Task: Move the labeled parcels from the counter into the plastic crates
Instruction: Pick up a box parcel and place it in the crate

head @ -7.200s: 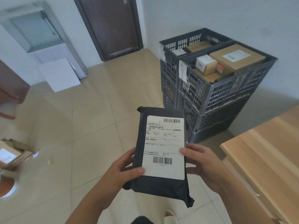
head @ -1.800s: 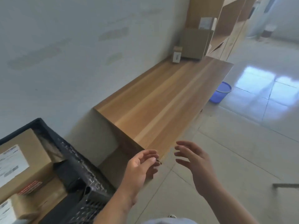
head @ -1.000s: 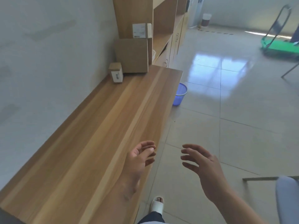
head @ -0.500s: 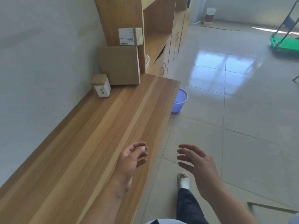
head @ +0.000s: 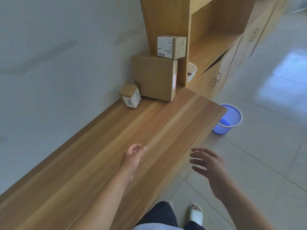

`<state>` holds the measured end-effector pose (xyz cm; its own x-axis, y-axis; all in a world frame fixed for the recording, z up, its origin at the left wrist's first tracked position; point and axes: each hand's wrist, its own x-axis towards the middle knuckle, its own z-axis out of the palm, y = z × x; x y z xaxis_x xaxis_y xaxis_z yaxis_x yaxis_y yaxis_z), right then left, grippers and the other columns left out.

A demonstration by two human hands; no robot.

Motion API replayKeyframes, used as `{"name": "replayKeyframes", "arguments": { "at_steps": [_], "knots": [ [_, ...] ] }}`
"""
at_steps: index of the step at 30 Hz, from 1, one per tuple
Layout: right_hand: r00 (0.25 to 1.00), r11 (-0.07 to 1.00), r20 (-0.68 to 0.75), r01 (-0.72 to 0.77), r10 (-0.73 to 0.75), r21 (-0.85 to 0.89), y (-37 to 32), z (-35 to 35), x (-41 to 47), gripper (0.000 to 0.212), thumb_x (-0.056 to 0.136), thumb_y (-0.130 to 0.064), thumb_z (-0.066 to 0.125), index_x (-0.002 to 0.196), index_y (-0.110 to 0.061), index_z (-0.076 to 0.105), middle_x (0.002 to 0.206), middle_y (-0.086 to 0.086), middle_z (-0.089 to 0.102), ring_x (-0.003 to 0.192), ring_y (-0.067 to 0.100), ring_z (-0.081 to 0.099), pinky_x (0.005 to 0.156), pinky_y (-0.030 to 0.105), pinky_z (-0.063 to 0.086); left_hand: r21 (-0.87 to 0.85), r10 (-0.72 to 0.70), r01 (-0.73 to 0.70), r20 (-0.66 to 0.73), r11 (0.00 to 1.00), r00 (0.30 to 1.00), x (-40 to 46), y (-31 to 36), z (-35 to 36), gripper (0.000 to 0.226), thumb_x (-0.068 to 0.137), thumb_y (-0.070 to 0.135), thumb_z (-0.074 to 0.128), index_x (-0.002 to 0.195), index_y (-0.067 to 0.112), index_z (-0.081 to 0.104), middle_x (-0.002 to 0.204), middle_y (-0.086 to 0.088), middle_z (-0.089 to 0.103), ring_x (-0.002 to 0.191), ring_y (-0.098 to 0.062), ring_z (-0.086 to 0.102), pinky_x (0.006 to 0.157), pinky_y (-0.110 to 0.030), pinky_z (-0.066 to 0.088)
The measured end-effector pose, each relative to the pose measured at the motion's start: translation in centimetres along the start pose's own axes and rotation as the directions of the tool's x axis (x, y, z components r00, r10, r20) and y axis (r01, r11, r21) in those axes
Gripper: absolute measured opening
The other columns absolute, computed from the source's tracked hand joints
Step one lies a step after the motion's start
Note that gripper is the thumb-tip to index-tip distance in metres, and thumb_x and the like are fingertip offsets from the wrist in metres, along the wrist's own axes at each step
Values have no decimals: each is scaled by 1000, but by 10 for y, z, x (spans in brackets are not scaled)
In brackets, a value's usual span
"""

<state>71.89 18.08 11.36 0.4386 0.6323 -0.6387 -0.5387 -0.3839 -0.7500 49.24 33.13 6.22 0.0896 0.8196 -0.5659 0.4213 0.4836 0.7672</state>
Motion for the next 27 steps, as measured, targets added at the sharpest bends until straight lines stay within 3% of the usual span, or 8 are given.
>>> {"name": "replayKeyframes", "arguments": {
  "at_steps": [3,5,8,10,13,16,21,27],
  "knots": [
    [999,1000,53,-9,11,-29,-16,1,26,14,95,-5,67,98,-12,79,87,7,76,80,19,72,75,34,56,71,8,-2,-85,997,996,48,20,-7,23,96,33,73,116,27,62,127,-1,63,99,-11,61,82,-32,54],
    [998,999,53,-17,20,-50,-28,2,42,13,94,-4,68,99,-11,78,88,8,75,81,21,71,78,35,57,82,-37,48,-127,995,991,85,41,-11,33,96,33,73,125,26,58,138,-6,58,101,-18,61,95,-42,55],
    [999,997,36,-11,14,-82,-51,1,62,13,94,-4,68,104,-8,76,88,7,75,80,20,70,78,36,57,148,-32,55,-149,987,988,143,75,-7,63,94,36,75,147,23,45,155,-9,46,130,-32,54,111,-52,45],
    [999,994,50,-13,19,-109,-67,-2,74,14,93,-5,69,105,-9,77,90,6,75,80,19,71,80,39,59,183,23,11,-184,983,983,180,103,1,87,89,36,80,159,22,29,164,-8,35,145,-34,42,115,-53,39],
    [992,983,86,-72,88,-171,-83,-2,94,18,91,-7,72,107,-12,78,95,7,76,86,23,72,82,43,60,361,217,-102,-295,927,931,237,146,4,97,77,33,89,155,15,34,158,-12,43,144,-34,44,117,-50,40],
    [990,973,16,-132,138,-192,-91,0,117,17,92,-6,70,107,-9,77,98,12,75,91,27,71,86,47,59,527,241,-31,-334,850,911,288,177,-4,112,77,38,89,162,12,20,165,-14,28,152,-35,27,123,-50,28],
    [984,963,-40,-179,174,-202,-109,-4,144,15,95,-6,67,107,-8,76,97,12,75,91,29,71,87,47,58,534,106,118,-370,838,923,342,188,-20,105,76,36,89,156,9,28,156,-20,33,146,-38,31,116,-47,36],
    [984,963,-38,-177,173,-202,-133,-13,165,15,95,-3,66,107,-6,76,96,13,74,90,29,70,87,46,58,547,114,132,-393,827,912,329,179,-23,89,70,36,92,141,7,47,142,-20,46,136,-38,41,108,-46,45]
  ]
}}
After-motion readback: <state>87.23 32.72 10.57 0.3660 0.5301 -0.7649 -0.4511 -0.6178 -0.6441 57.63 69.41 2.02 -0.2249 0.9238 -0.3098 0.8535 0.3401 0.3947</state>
